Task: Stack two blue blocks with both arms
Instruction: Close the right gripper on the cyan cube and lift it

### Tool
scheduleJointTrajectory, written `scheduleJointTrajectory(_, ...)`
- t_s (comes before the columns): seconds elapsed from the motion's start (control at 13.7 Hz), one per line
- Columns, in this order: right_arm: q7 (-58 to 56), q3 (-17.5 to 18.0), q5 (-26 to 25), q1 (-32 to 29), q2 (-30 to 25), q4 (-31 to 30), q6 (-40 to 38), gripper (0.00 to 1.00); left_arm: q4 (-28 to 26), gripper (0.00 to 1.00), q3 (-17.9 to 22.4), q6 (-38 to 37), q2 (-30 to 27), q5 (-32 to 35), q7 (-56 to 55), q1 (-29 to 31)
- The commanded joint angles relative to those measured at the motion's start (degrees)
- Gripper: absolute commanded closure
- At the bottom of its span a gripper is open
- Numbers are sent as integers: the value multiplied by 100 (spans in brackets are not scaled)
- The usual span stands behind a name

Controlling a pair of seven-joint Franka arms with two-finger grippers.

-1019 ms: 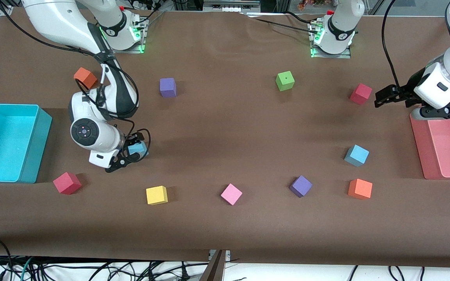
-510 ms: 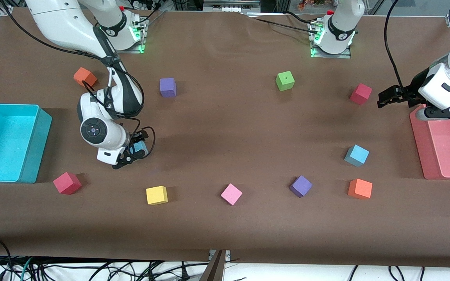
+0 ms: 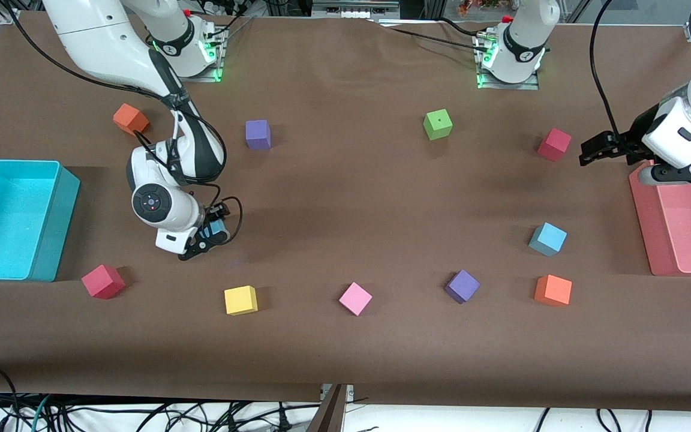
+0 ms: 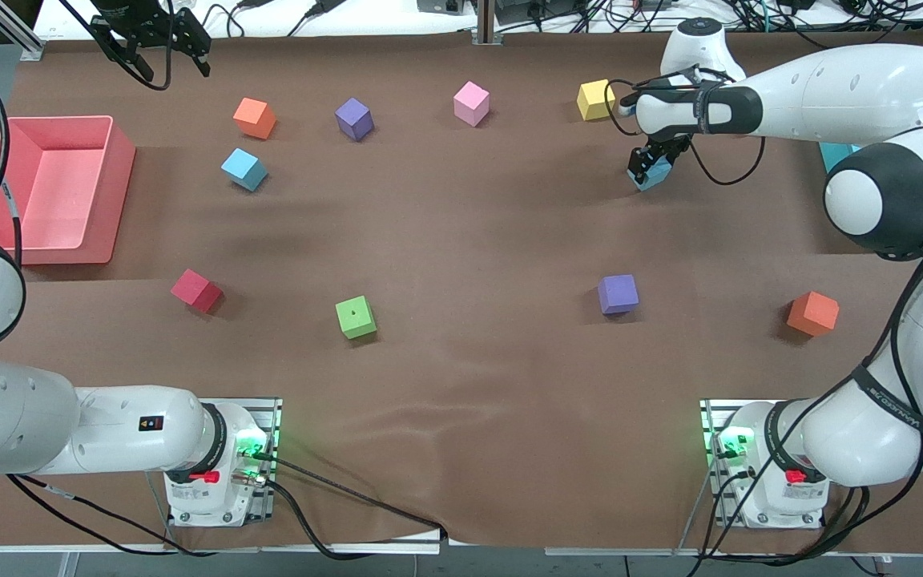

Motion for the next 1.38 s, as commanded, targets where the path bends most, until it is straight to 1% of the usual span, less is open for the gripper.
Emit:
scheduleJointTrajectory(0.0, 119, 139, 87, 17, -92, 101, -92, 70, 113, 0, -14, -98, 42, 43, 95, 15)
scheduleJointTrajectory(0.15, 672, 306, 131, 78, -84, 539, -434, 70, 113, 0, -14, -98, 42, 43, 95, 7)
scheduleJointTrajectory(0.29, 1295, 421, 140, 262, 109, 1119, -751, 69, 113, 0, -14, -98, 42, 34, 95, 7)
scheduleJointTrajectory(0.44, 1981, 421, 140, 656, 276, 1541, -883, 69, 113, 0, -14, -98, 42, 34, 95, 7)
scheduleJointTrajectory(0.58, 2666, 421, 148, 1026, 469, 1797, -884, 69, 113, 0, -5, -98, 42, 34, 104, 15)
scheduleJointTrajectory(0.73, 3544, 421, 148, 1474, 767, 2218, -875, 69, 113, 0, -5, -98, 42, 34, 103, 15)
scheduleJointTrajectory(0.95, 4627, 421, 332, 2046, 1225, 2842, -823, 69, 113, 0, -5, -98, 42, 34, 104, 15)
scheduleJointTrajectory(1.09, 5006, 421, 421, 2301, 1392, 3036, -709, 69, 113, 0, -5, -98, 42, 34, 104, 15)
scheduleJointTrajectory(1.31, 5016, 421, 430, 2617, 1463, 3099, -568, 69, 113, 0, -5, -106, 42, 34, 112, 15)
